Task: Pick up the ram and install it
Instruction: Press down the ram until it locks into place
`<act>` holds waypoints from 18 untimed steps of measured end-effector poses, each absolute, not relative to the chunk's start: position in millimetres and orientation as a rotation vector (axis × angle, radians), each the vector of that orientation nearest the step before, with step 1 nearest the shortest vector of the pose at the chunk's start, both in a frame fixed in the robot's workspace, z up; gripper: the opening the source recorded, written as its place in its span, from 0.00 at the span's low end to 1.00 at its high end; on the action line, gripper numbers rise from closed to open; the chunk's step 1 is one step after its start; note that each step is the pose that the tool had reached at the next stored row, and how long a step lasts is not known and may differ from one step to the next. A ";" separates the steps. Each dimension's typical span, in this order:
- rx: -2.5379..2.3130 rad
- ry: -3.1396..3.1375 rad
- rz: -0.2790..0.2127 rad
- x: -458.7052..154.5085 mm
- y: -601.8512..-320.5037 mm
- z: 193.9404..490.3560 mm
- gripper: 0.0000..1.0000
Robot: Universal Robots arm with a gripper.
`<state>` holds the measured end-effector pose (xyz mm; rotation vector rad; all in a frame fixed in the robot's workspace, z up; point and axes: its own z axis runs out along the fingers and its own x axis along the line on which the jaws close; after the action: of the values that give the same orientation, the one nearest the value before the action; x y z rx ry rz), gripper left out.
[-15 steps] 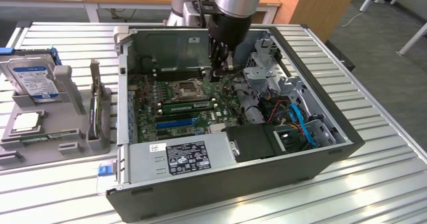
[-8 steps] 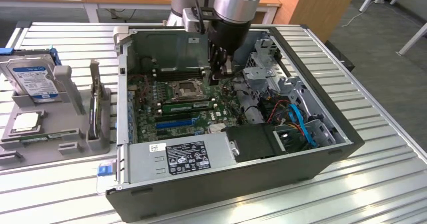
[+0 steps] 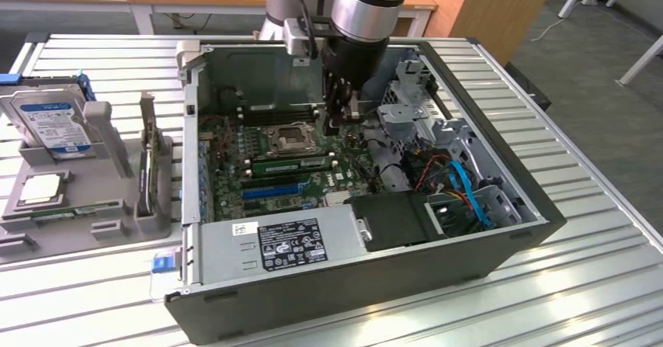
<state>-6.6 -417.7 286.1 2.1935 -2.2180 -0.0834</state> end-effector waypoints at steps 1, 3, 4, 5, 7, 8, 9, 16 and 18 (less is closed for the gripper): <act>2.194 -2.218 -0.083 -6.5 -417.7 285.3 0.10; 2.194 -2.218 -0.083 -6.5 -417.7 283.5 0.10; 2.193 -2.218 -0.083 -6.6 -417.7 282.4 0.10; 2.194 -2.218 -0.083 -6.6 -417.7 281.4 0.10; 2.194 -2.218 -0.083 -6.5 -417.7 279.0 0.10; 2.194 -2.218 -0.083 -6.5 -417.7 277.9 0.10; 2.194 -2.218 -0.083 -6.5 -417.7 276.8 0.10; 2.194 -2.218 -0.083 -6.6 -417.6 269.3 0.10; 2.194 -2.218 -0.083 -6.6 -417.7 267.4 0.10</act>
<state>-6.6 -417.7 267.4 2.1936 -2.2180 -0.0832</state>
